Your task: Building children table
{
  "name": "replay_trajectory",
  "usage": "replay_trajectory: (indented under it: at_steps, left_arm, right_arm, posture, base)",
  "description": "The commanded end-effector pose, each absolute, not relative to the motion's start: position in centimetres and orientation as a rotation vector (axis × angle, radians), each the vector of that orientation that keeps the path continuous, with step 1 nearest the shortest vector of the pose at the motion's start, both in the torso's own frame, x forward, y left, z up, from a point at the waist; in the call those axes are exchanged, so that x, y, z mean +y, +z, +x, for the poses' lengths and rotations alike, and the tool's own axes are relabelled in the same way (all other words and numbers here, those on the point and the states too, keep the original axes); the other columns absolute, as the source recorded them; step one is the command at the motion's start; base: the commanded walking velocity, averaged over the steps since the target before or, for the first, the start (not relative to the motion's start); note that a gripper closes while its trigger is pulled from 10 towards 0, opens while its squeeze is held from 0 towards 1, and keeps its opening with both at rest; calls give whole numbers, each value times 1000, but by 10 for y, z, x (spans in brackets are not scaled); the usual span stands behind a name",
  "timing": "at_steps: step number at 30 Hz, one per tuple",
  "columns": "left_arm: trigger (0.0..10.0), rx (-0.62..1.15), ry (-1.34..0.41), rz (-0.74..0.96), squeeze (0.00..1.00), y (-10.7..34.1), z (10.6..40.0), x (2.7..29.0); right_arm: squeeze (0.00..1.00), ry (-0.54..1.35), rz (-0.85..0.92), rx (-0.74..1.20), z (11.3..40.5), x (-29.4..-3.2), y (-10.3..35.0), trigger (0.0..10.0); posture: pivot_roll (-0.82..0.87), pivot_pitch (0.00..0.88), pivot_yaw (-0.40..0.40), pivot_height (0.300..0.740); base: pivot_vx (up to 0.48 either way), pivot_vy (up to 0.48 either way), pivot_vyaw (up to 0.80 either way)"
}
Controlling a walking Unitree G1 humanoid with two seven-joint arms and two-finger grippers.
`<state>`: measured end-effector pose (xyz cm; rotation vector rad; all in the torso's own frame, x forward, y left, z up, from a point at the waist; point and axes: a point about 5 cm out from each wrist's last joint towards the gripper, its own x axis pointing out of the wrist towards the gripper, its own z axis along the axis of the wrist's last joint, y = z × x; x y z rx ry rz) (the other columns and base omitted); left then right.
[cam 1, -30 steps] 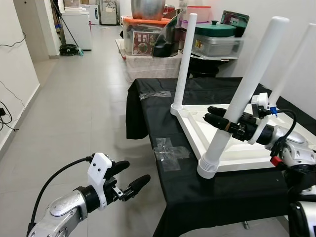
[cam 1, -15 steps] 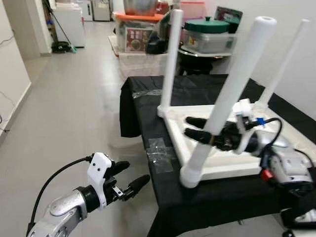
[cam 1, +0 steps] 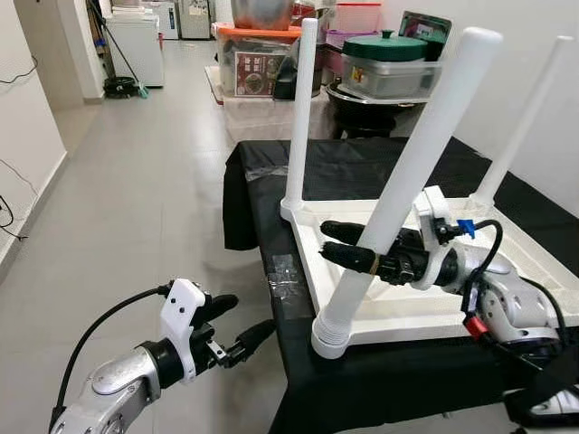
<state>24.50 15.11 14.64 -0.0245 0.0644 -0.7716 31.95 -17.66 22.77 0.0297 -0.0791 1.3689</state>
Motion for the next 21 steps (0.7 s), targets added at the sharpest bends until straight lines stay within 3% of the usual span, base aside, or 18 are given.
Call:
replay_trajectory:
  at_steps: [1,21]
  left_arm:
    - [10000,92,-770,-32,0,141,245,153]
    - [10000,93,-758,-39,0,141,242,153]
  right_arm:
    - [0,1375,57,152,322,-179,194,10000]
    - [0,1435,73,148,340,-159,196,10000]
  posture:
    - [72,0,-67,740]
    - [100,0,-87,740]
  base:
    - [0,0,0]
    - [0,0,0]
